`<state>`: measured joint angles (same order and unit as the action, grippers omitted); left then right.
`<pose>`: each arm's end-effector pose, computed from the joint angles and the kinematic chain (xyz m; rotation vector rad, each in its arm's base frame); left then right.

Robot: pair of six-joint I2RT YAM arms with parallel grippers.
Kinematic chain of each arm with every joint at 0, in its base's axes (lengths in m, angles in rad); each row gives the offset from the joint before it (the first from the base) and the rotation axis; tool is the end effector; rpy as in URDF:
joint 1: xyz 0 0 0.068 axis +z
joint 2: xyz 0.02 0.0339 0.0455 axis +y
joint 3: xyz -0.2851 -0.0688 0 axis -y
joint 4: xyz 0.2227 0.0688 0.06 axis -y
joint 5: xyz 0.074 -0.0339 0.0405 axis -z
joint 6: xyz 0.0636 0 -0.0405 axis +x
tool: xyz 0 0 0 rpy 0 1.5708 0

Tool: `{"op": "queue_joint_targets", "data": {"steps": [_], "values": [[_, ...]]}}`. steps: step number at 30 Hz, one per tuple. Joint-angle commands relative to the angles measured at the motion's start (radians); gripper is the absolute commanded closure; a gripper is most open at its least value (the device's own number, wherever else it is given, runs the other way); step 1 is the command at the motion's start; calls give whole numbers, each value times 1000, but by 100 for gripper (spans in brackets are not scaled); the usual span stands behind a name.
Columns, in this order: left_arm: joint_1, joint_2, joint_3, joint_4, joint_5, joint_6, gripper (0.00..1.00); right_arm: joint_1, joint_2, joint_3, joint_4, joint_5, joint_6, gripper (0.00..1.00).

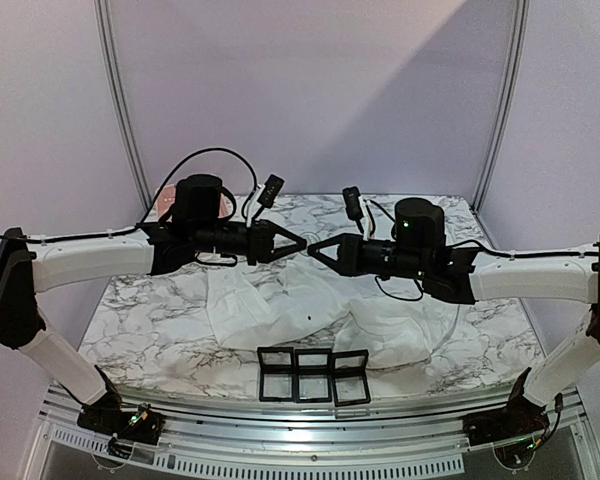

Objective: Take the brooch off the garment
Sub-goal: Close the brooch at the center of the board.

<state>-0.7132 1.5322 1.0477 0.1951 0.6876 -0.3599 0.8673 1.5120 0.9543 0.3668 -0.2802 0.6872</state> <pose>0.2398 -0.2609 0.3126 0.8592 1.8368 -1.3496 0.2173 0.2833 0.3055 -0.4026 1.9276 1.3287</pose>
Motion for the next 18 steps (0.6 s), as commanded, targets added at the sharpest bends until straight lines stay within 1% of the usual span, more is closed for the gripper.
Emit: {"op": "queue_joint_targets", "data": {"steps": [1, 10, 14, 16, 18], "values": [[-3, -7, 6, -53, 37, 3, 100, -57, 1, -38, -85, 246, 24, 100], [15, 9, 15, -72, 12, -9, 100, -58, -12, -46, -85, 261, 23, 100], [16, 13, 15, -80, 0, -7, 100, -57, -14, -54, -61, 227, 13, 100], [17, 15, 18, -87, -5, -6, 100, -58, -19, -64, -34, 193, -9, 97], [17, 19, 21, -95, -9, -3, 100, -58, -28, -62, -6, 125, -36, 88]]}}
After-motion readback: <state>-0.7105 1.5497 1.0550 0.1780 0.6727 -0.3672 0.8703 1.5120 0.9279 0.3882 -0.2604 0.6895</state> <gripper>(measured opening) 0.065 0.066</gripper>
